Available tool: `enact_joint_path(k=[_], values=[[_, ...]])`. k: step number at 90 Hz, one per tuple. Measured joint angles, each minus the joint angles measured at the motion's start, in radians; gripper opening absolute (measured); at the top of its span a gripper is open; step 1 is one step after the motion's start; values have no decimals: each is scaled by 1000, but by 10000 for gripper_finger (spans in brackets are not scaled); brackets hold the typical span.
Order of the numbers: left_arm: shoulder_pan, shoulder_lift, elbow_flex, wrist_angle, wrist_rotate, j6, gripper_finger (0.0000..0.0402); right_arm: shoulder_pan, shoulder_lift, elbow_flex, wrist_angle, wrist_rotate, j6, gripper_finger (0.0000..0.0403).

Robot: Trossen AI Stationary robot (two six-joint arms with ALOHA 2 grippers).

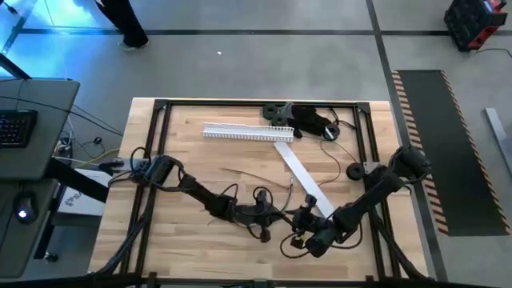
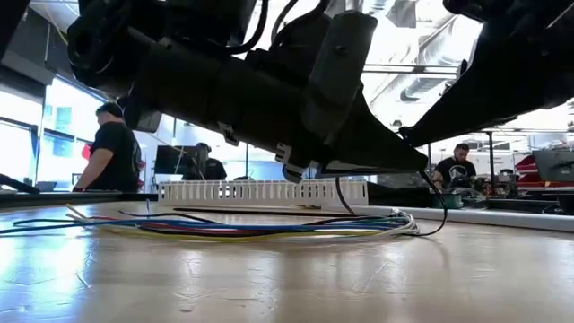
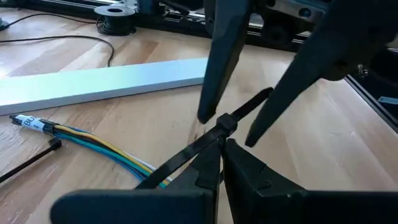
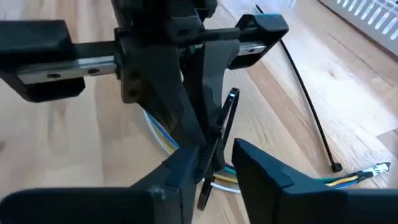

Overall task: Ziptie cables
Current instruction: Wrap the wire cables with the black zip tie

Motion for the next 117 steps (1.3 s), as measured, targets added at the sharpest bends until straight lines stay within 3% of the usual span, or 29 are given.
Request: enact_joint_path(k=[19, 36, 51, 64, 82, 100, 117], values=[[0, 0, 0, -3, 1, 0, 0, 5, 0, 0, 4, 8, 2, 10], [0, 0, 0, -1, -2, 12, 4, 27, 0, 0, -13, 58, 65, 2], [31, -12, -2, -50, 121, -41, 46, 39, -2, 0, -96, 93, 205, 1], [59, -38, -1, -118, 248, -31, 92, 51, 0, 0, -103, 105, 202, 1], [57, -111, -1, -232, 334, 60, 116, 64, 7, 0, -106, 99, 202, 0], [35, -165, 0, -177, 320, 191, 117, 99, 27, 0, -99, 98, 122, 0], [44, -134, -1, -126, 280, 388, 117, 118, 27, 0, -90, 150, 77, 0]])
